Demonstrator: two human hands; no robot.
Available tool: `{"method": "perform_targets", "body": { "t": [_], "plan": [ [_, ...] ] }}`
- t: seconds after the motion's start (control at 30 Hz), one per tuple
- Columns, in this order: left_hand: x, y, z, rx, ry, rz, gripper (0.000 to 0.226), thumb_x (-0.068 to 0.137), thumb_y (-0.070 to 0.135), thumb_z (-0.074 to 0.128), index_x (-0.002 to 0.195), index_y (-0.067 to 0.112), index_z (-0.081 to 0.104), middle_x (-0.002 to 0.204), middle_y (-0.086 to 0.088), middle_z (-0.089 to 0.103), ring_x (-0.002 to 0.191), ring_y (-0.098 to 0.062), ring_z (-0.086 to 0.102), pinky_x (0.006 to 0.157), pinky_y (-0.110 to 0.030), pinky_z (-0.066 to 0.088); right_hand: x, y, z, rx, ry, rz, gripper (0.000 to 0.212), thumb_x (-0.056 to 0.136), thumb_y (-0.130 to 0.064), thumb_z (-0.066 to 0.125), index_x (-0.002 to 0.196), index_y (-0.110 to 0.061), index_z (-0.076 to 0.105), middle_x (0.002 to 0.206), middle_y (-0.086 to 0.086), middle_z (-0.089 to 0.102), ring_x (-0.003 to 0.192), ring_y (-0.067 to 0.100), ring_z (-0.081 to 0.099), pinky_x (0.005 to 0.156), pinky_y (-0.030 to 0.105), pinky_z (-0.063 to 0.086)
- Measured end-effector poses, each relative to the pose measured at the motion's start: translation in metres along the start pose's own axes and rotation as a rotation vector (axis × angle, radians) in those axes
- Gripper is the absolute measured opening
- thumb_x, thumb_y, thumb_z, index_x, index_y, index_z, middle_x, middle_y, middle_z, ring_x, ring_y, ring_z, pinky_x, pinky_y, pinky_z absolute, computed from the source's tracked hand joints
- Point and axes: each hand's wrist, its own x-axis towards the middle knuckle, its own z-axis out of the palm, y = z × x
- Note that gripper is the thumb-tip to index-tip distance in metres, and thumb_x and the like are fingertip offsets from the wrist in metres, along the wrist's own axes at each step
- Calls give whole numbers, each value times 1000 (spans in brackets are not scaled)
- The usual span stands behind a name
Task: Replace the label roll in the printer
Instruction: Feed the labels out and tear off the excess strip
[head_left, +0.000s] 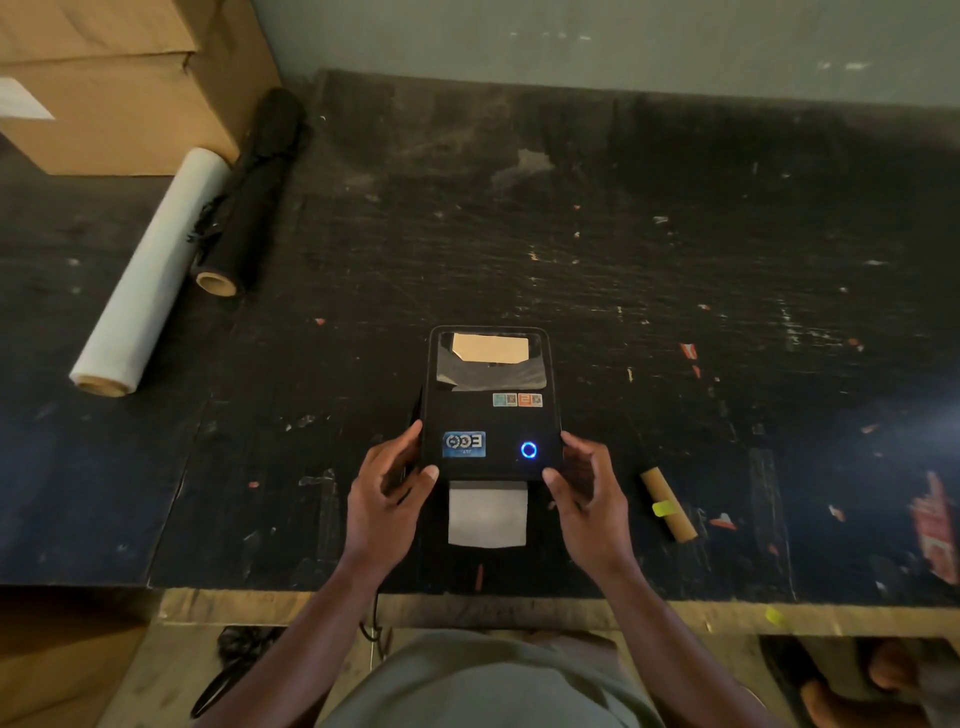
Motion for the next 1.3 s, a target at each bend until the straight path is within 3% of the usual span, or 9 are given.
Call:
{"method": "perform_targets", "body": {
  "t": [0.1,0.27,0.43,0.7,0.87,1.0,1.17,1.3],
  "plan": [
    [2,-6,-1,-19,-3,7,61,98,16,75,142,56,59,144,8,62,136,-11,63,100,-27,60,0,-1,0,-20,4,-8,56,99,-16,69,127,-57,45,122,-22,60,111,-3,66,90,35,64],
    [5,-17,-1,-62,-4,-1,58,97,21,78,147,45,61,146,2,63,138,-17,63,102,-30,60,-1,0,0,-31,-1,-5,50,99,-17,68,133,-46,46,121,-17,60,105,9,70,88,40,65],
    [6,-22,-2,-55,9,11,59,92,41,77,148,43,60,146,7,63,138,-15,62,101,-29,60,-1,1,0,-8,-2,-11,47,100,-14,68,136,-37,48,126,-12,61,109,7,70,88,42,64],
    [6,-22,-3,-52,-7,24,58,95,32,78,148,42,60,146,4,63,138,-15,62,100,-26,59,-1,1,0,-16,-8,-3,49,99,-17,67,136,-42,46,126,-21,58,114,-3,65,91,40,64],
    [5,-18,-3,-56,-16,19,58,97,19,77,147,43,61,146,3,63,138,-14,62,101,-25,58,-1,1,1,-1,1,-6,51,99,-16,68,133,-49,47,129,-16,61,112,3,68,89,38,64],
    [4,-13,-3,-49,-13,7,57,93,34,77,147,45,61,147,6,63,138,-11,62,102,-27,59,-1,3,1,4,-1,-1,48,100,-15,68,137,-39,48,129,-14,61,111,8,69,89,38,64],
    [5,-14,-3,-38,-15,-4,57,94,33,78,147,48,60,147,7,63,139,-12,62,105,-32,58,-2,0,1,37,5,-2,50,100,-13,68,131,-46,49,123,-15,63,106,3,69,89,28,62],
    [5,-14,-3,-11,-9,-16,58,92,41,76,147,49,59,147,11,63,139,-10,61,107,-39,58,-2,1,2,48,12,-2,47,100,-11,68,134,-38,51,124,-14,65,107,5,70,88,32,63]
  ]
}}
